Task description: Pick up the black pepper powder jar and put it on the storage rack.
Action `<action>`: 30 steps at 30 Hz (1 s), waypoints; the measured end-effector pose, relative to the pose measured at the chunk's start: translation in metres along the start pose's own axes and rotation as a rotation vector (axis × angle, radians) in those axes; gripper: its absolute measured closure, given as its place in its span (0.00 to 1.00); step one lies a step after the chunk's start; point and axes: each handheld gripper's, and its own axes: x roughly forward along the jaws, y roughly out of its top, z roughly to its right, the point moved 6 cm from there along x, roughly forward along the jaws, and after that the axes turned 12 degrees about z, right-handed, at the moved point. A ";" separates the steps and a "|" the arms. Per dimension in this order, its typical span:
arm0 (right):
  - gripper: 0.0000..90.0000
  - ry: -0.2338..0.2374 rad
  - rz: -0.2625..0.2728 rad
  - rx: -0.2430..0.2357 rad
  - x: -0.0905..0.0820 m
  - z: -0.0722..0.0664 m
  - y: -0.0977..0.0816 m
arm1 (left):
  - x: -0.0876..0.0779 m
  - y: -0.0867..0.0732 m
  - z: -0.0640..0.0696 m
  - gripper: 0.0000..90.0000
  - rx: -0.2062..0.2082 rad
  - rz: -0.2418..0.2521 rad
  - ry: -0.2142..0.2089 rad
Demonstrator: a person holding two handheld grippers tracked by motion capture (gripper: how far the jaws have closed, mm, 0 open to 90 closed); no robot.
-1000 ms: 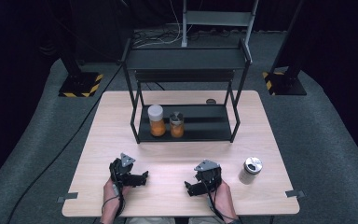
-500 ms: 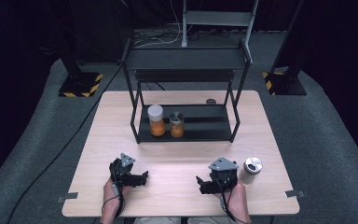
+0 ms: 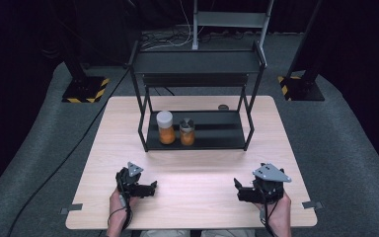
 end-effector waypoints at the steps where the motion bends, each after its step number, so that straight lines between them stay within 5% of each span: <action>1: 0.00 -0.012 0.002 0.004 -0.002 0.002 -0.001 | 0.000 0.000 0.000 0.00 0.002 -0.001 -0.001; 13: 0.00 -0.109 -0.024 0.067 -0.019 0.027 -0.021 | 0.000 0.000 0.000 0.00 0.002 -0.001 -0.001; 30: 0.00 -0.098 -0.090 0.144 0.005 0.036 -0.056 | 0.000 0.000 0.000 0.00 0.001 -0.001 0.000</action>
